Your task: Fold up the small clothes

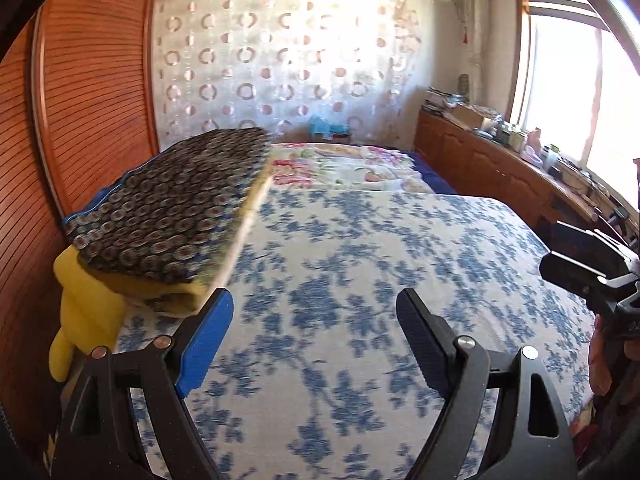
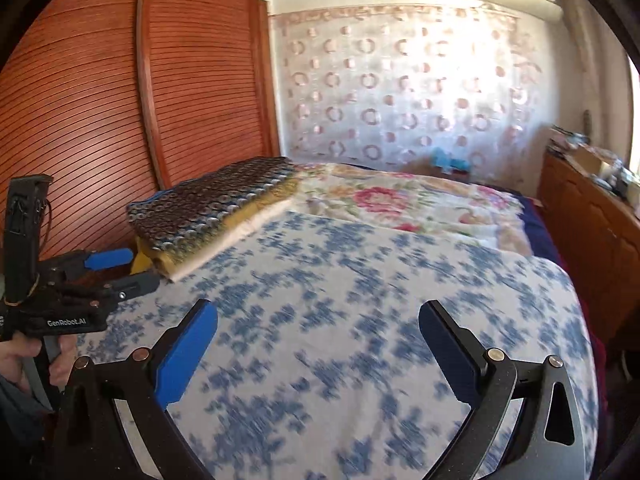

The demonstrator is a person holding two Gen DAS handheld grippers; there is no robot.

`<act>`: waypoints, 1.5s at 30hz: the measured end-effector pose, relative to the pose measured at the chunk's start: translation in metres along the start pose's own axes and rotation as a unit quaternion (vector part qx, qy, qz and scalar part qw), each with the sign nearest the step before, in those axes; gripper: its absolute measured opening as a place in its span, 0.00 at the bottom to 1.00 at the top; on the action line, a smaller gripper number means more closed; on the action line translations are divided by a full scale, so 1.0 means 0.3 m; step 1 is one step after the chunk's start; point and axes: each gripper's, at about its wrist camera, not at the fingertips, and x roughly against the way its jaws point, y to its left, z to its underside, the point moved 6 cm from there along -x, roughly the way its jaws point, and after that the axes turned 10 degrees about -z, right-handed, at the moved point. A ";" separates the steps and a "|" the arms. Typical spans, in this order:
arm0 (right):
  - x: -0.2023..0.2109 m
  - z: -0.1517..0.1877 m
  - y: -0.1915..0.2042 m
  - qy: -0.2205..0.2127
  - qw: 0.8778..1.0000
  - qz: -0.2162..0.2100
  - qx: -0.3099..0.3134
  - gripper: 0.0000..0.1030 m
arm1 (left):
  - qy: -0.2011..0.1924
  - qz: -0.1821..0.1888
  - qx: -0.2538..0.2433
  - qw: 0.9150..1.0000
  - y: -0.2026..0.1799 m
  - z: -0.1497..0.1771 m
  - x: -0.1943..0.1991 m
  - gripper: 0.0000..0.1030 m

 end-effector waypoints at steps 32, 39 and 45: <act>0.416 -0.076 -0.046 -0.093 0.990 0.098 -0.029 0.98 | -0.101 0.022 -0.015 0.995 -0.162 -0.255 0.327 0.82; 0.400 -0.067 -0.078 -0.102 0.988 0.109 -0.029 0.98 | -0.110 0.004 -0.010 0.994 -0.118 -0.257 0.351 0.82; 0.388 -0.066 -0.104 -0.105 0.988 0.113 -0.028 0.98 | -0.106 0.000 -0.005 0.994 -0.104 -0.253 0.336 0.82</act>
